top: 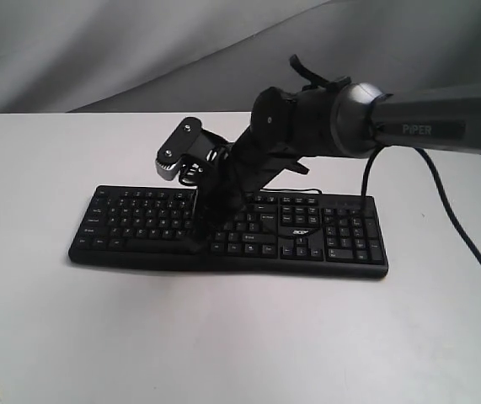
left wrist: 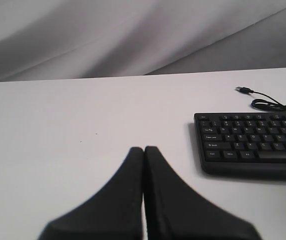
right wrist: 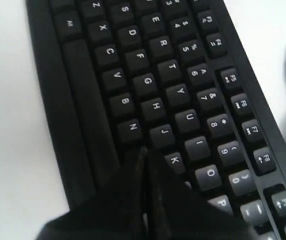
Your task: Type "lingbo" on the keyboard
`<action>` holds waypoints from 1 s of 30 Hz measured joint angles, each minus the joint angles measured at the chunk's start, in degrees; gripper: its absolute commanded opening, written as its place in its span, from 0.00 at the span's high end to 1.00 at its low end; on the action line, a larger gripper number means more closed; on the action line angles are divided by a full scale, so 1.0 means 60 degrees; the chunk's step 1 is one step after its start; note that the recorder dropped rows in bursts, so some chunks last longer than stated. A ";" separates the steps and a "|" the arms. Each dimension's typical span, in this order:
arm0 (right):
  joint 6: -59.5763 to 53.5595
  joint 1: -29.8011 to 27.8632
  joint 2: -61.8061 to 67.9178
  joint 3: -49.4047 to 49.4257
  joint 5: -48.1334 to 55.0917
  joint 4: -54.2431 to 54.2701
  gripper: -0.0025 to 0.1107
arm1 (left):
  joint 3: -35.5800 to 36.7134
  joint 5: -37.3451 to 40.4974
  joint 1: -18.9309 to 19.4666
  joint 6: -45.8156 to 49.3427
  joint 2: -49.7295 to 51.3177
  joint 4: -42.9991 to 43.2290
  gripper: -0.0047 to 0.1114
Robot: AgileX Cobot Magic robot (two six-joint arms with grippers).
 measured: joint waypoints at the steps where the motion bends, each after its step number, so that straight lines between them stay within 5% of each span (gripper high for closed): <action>1: 0.0023 -0.0062 0.0044 0.0000 -0.0005 0.0000 0.98 | 0.0000 0.0000 0.0000 0.0000 0.0000 0.0000 0.96; 30: -0.0573 -0.0547 0.0643 0.0000 -0.0389 0.0662 0.98 | 0.0000 0.0000 0.0000 0.0000 0.0000 0.0000 0.96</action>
